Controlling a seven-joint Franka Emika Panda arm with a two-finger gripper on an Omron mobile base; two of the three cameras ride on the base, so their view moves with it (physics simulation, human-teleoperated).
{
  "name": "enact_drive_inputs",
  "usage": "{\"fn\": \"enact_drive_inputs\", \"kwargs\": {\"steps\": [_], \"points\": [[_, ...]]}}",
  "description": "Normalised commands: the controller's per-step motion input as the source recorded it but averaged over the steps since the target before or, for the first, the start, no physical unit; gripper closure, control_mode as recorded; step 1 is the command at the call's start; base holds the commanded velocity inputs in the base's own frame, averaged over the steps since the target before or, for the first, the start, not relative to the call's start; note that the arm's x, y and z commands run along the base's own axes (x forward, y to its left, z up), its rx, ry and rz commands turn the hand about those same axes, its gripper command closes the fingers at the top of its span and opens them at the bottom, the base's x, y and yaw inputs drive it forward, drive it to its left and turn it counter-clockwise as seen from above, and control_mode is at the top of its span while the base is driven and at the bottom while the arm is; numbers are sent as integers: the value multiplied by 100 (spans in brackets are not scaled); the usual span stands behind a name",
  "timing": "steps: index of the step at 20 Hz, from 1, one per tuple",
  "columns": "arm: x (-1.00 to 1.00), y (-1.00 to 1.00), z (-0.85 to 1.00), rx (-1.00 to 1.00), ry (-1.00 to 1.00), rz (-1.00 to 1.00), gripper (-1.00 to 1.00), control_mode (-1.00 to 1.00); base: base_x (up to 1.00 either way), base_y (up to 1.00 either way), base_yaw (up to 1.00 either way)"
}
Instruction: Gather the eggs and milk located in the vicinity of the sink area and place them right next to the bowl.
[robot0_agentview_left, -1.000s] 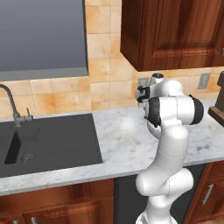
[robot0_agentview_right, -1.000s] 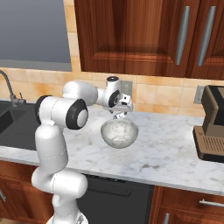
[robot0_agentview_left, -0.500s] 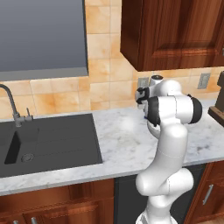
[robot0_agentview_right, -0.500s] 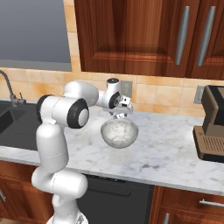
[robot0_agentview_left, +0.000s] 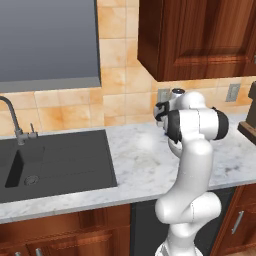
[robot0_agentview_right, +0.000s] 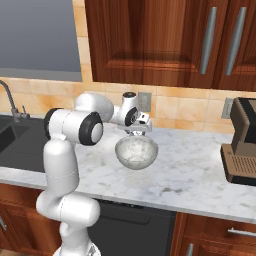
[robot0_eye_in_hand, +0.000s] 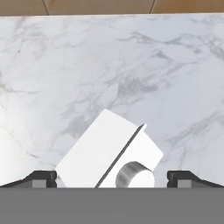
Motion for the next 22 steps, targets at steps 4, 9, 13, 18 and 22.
{"fn": "enact_drive_inputs", "kwargs": {"steps": [4,9,13,18,22], "points": [[17,-5,0,0,0,0,-100,-100,0,0,0],[8,-9,0,0,1,0,-100,-100,0,0,0],[0,-10,0,0,5,0,-100,-100,0,0,0],[-2,-2,-4,0,11,0,-100,-100,0,0,0],[0,0,-10,0,11,0,100,-100,0,0,0]]}}
